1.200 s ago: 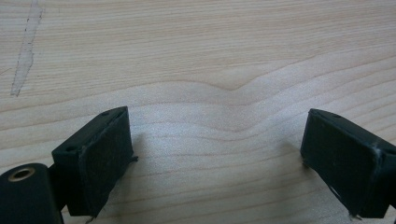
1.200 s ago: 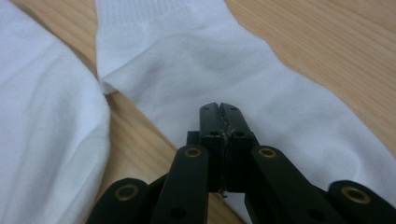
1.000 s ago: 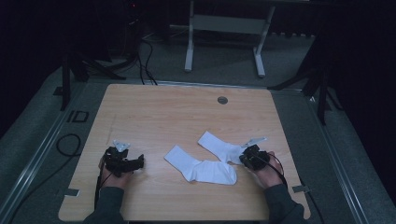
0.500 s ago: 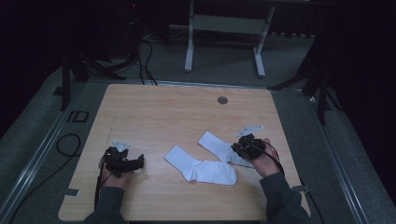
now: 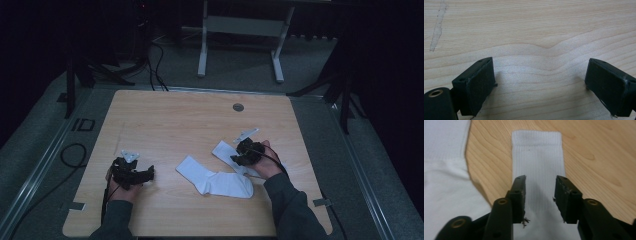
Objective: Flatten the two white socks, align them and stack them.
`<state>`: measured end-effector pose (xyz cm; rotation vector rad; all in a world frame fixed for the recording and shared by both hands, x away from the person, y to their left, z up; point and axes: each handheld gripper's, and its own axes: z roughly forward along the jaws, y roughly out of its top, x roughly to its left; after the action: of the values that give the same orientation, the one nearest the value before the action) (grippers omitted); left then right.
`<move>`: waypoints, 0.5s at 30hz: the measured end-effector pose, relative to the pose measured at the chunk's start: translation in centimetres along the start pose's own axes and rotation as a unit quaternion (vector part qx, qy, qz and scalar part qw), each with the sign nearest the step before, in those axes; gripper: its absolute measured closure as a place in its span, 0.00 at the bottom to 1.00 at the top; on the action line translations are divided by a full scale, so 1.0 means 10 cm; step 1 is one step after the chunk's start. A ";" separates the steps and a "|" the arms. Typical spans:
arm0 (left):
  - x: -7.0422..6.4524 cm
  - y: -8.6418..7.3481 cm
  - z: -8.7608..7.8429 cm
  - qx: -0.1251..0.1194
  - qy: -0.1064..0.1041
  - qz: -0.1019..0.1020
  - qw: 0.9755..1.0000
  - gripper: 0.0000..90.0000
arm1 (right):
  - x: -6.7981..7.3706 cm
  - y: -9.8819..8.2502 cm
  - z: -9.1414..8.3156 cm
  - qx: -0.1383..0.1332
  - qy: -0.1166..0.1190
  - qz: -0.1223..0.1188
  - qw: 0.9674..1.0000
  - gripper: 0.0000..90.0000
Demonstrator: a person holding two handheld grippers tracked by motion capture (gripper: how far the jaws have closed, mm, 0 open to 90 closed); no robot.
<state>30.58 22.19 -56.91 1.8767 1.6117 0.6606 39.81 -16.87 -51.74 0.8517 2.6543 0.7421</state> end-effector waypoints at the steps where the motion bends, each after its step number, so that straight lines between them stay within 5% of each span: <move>1: 0.00 0.00 0.00 0.000 0.000 0.000 1.000 0.10 | -0.01 0.00 0.03 0.003 0.002 0.001 1.000 0.64; 11: 0.00 0.00 0.00 0.000 0.000 0.000 1.000 0.10 | -0.03 0.02 0.20 0.011 0.009 0.003 1.000 0.57; 15: 0.00 0.00 0.00 0.000 0.000 0.000 1.000 0.10 | -0.09 -0.01 0.29 0.014 0.033 0.021 0.999 0.54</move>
<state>30.58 22.19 -56.91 1.8762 1.6117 0.6607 41.58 -16.35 -54.10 0.9064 2.7188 0.7587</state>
